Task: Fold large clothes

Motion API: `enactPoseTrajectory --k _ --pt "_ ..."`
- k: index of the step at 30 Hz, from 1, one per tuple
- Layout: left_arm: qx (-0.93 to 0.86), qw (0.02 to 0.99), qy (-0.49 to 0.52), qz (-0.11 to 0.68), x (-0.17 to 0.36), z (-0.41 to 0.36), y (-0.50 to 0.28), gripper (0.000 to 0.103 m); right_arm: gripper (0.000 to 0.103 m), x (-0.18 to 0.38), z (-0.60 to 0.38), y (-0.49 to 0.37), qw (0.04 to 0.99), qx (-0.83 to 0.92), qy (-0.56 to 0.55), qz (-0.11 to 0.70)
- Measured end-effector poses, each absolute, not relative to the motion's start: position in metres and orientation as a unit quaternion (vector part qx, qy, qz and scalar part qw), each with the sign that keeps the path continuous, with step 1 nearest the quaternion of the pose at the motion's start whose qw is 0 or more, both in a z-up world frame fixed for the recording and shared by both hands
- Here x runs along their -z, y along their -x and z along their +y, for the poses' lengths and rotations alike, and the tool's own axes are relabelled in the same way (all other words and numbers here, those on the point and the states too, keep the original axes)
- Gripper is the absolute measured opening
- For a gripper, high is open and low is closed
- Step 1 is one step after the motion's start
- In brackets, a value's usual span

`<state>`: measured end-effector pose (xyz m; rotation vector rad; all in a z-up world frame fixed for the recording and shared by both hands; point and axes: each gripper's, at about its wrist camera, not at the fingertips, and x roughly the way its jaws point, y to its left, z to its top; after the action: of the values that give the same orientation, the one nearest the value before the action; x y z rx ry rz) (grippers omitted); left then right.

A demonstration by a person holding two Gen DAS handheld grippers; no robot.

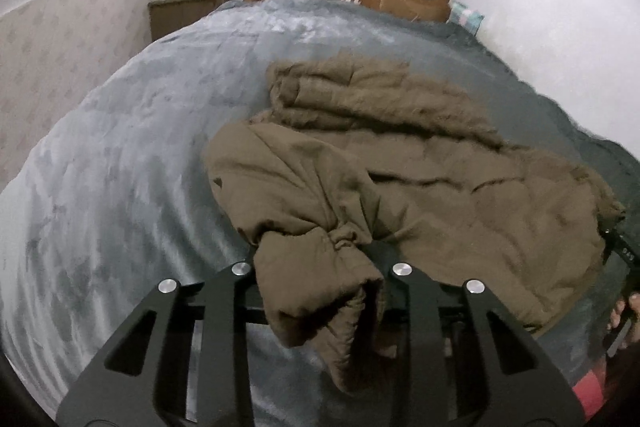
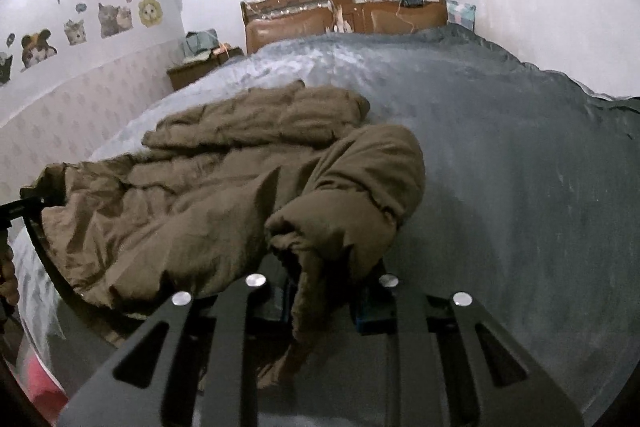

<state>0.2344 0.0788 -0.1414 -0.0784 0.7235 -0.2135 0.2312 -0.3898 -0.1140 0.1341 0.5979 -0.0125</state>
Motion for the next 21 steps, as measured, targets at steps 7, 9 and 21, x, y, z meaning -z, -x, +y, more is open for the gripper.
enactPoseTrajectory --k 7,9,21 --pt "0.119 0.935 0.034 0.334 0.114 0.073 -0.259 0.030 0.021 0.085 -0.389 -0.258 0.961 -0.006 -0.061 0.269" --pt "0.122 0.936 0.033 0.328 0.107 0.070 -0.268 0.030 0.021 0.078 -0.389 -0.273 0.962 -0.011 -0.058 0.265" --pt "0.117 0.945 -0.009 0.305 0.074 0.044 -0.335 0.030 0.020 0.039 -0.383 -0.360 0.970 -0.016 -0.007 0.241"
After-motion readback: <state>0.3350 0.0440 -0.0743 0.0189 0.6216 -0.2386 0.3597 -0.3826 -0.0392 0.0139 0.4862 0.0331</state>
